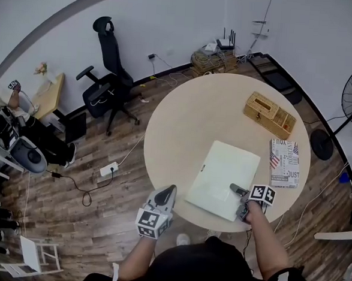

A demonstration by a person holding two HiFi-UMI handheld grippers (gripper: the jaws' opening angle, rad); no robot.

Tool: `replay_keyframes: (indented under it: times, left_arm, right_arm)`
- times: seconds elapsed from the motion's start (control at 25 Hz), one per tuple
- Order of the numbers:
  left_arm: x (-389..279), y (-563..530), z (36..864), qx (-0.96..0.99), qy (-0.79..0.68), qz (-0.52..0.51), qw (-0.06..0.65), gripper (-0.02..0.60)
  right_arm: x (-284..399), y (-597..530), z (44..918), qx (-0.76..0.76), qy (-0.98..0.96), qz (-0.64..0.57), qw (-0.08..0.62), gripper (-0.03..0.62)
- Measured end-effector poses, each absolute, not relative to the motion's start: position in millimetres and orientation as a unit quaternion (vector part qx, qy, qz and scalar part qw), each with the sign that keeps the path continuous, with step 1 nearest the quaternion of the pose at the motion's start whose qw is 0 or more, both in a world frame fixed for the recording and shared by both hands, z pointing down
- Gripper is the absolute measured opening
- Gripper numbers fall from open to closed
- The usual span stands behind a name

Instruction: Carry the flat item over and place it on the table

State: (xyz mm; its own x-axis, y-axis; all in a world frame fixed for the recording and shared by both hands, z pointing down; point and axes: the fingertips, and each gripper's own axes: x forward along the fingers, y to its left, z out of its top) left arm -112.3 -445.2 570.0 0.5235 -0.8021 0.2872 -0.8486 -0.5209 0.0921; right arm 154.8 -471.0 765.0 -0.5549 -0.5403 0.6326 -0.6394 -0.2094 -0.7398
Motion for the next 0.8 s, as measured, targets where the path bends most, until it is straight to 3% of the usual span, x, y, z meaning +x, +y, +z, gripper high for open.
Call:
replay_keyframes:
  times: [0.32,0.8]
  left_arm:
    - [-109,-442,568,0.869,-0.472,0.104,0.108,0.006]
    - [-93,-440,562,0.881,-0.452,0.103,0.1,0.006]
  right_arm:
    - [180,-474,743,0.54,-0.668,0.486,0.161,0.417]
    - [156,-472,627,0.542,-0.775,0.287,0.15,0.413]
